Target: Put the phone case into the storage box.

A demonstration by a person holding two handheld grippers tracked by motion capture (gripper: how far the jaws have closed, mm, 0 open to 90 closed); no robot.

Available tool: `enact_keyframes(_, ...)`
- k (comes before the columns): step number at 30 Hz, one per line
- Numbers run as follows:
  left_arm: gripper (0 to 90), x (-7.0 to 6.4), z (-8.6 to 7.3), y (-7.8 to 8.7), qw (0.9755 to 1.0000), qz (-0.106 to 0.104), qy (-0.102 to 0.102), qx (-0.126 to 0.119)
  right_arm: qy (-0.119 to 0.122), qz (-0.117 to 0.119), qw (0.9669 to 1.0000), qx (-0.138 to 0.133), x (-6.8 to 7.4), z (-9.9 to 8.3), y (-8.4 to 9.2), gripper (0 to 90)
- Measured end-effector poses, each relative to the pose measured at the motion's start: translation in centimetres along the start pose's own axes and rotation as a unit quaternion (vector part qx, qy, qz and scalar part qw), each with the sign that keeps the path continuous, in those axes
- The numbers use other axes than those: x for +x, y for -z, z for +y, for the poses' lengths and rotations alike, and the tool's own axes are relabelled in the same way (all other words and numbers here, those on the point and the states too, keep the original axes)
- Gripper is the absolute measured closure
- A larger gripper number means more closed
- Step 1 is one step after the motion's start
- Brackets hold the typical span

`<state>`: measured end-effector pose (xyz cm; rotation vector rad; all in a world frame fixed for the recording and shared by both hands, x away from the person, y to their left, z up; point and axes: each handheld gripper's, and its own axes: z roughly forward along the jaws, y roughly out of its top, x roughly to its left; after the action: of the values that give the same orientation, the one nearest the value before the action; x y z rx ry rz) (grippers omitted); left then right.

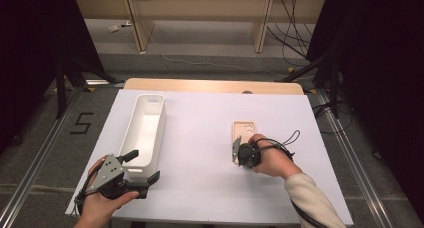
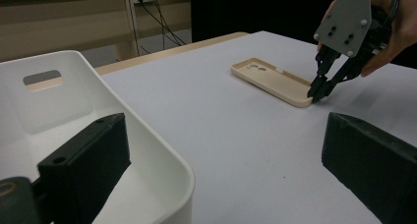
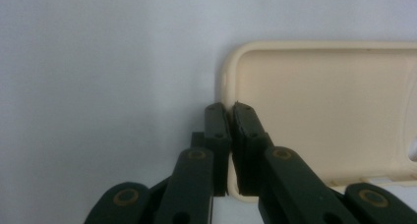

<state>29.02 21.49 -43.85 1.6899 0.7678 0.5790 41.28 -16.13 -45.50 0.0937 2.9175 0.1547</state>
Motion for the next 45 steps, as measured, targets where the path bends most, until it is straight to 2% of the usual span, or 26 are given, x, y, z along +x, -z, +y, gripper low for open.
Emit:
enact_keyframes(3,3.4,0.0,0.0,0.0,1.0,0.0,-0.001,0.0,0.002,0.0,1.0,-0.003,0.0,0.0,0.0,86.9)
enact_keyframes(4,3.4,0.0,0.0,0.0,1.0,0.0,0.0,0.0,0.011,-0.002,0.9999,-0.006,-0.1,0.0,0.0,86.9)
enact_keyframes(12,3.5,0.0,0.0,0.0,1.0,-0.001,-0.001,0.001,0.01,-0.01,0.9995,-0.027,0.0,-0.1,0.6,87.7)
enact_keyframes(13,3.5,0.0,0.0,0.0,1.0,-0.001,-0.001,0.001,0.002,-0.013,0.9995,-0.029,0.1,-0.2,0.7,87.8)
enact_keyframes(19,3.5,0.0,0.0,0.0,1.0,0.0,0.0,-0.001,-0.003,-0.025,0.9984,-0.05,0.1,-0.3,1.5,88.0)
enact_keyframes(20,3.5,0.1,0.0,-0.1,1.0,-0.004,-0.005,-0.006,-0.002,-0.026,0.9981,-0.057,0.1,-0.3,1.6,87.9)
enact_keyframes(23,3.5,0.0,0.0,0.0,1.0,0.001,0.0,-0.001,-0.006,-0.029,0.9968,-0.075,0.1,-0.4,2.0,88.0)
enact_keyframes(27,3.6,0.0,0.0,0.0,1.0,0.001,0.001,-0.002,-0.017,-0.04,0.9939,-0.101,0.2,-0.4,2.4,88.0)
enact_keyframes(28,3.6,0.1,0.0,-0.1,1.0,-0.003,-0.005,-0.006,-0.017,-0.042,0.9927,-0.112,0.1,-0.4,2.4,88.1)
enact_keyframes(31,3.7,0.2,0.0,-0.1,1.0,-0.003,-0.006,-0.007,-0.028,-0.046,0.9896,-0.133,0.2,-0.6,2.7,88.0)
enact_keyframes(35,3.8,0.1,0.0,0.0,1.0,0.001,0.002,-0.002,-0.038,-0.068,0.9852,-0.153,0.2,-0.7,2.9,88.1)
enact_keyframes(39,3.9,0.1,0.0,0.0,1.0,0.0,-0.003,-0.003,-0.041,-0.076,0.9815,-0.171,0.3,-0.8,3.1,88.1)
enact_keyframes(41,3.9,0.1,0.0,0.1,1.0,0.002,0.003,-0.003,-0.044,-0.079,0.9796,-0.18,0.3,-0.8,3.2,88.1)
enact_keyframes(45,4.0,0.1,0.0,0.1,1.0,0.003,0.005,-0.004,-0.049,-0.071,0.978,-0.189,0.6,-0.9,3.3,88.1)
